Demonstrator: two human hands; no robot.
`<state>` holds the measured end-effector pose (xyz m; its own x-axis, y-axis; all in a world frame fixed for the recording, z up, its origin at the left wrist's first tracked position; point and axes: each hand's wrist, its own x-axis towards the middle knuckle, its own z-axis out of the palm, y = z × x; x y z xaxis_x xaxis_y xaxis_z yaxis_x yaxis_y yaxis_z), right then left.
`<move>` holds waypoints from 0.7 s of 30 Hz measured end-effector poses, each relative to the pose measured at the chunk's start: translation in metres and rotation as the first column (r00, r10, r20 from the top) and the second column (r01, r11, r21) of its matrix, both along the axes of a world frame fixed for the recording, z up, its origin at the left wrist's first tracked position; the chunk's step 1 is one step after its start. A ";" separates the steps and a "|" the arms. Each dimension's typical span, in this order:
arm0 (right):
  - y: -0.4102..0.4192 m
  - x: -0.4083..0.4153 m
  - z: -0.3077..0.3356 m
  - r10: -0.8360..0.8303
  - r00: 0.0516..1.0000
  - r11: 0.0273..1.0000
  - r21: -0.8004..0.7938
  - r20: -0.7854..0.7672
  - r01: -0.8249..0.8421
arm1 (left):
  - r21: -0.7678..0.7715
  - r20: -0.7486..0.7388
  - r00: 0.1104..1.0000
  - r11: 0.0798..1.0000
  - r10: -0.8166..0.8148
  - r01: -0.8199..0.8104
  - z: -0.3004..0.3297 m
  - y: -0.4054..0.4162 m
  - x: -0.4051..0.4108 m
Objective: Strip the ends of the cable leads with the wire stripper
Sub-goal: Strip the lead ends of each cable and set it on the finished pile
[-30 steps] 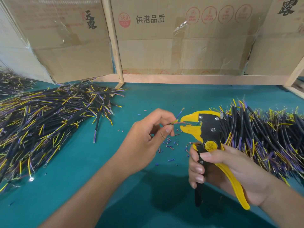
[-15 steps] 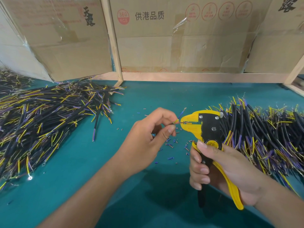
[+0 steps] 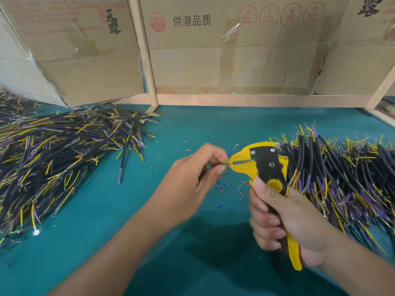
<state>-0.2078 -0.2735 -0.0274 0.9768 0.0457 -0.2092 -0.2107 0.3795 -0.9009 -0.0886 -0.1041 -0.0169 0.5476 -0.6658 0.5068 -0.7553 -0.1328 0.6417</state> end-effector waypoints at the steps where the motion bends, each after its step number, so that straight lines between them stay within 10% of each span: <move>1: 0.000 0.000 0.000 -0.006 1.000 1.000 -0.006 -0.004 0.006 | 0.025 0.051 0.998 0.999 0.027 -0.028 0.001 0.001 0.000; 8: -0.002 0.001 0.002 -0.007 1.000 1.000 0.017 0.018 0.007 | 0.113 0.395 0.900 0.962 0.187 -0.249 0.004 0.006 0.005; 13: -0.045 0.004 0.029 -0.235 0.962 0.970 0.101 0.140 0.222 | -0.080 0.174 0.908 0.925 0.380 -0.372 0.013 0.046 0.057; 21: -0.019 0.008 -0.001 0.069 0.996 0.993 0.088 0.053 -0.073 | 0.041 0.193 0.977 0.994 0.094 -0.104 0.002 0.019 0.026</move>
